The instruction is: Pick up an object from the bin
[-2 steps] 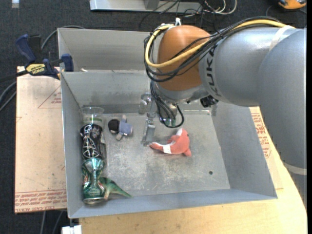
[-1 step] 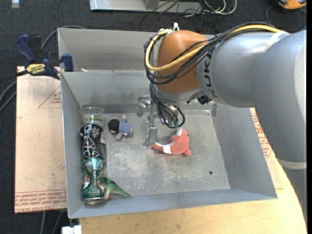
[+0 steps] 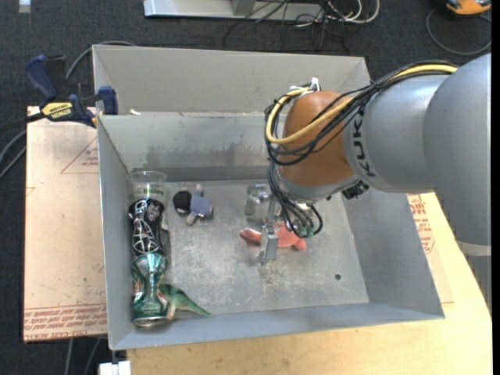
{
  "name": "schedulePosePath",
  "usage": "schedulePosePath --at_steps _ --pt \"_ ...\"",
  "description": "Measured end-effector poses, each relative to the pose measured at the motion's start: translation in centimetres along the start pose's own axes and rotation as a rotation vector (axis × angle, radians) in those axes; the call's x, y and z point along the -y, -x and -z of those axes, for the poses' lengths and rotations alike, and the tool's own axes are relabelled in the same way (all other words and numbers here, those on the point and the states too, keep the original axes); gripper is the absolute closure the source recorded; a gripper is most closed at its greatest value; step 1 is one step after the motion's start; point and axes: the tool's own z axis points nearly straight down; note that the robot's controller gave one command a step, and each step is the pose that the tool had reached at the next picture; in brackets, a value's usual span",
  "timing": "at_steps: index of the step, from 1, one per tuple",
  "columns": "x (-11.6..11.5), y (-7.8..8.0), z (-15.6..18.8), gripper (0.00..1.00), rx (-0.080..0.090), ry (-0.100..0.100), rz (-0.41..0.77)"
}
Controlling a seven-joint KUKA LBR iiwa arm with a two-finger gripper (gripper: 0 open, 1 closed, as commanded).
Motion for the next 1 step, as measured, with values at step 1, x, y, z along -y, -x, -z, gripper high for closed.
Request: schedulePosePath --at_steps 1 --pt "1.01 3.01 -1.48 0.0 0.013 0.003 0.181"
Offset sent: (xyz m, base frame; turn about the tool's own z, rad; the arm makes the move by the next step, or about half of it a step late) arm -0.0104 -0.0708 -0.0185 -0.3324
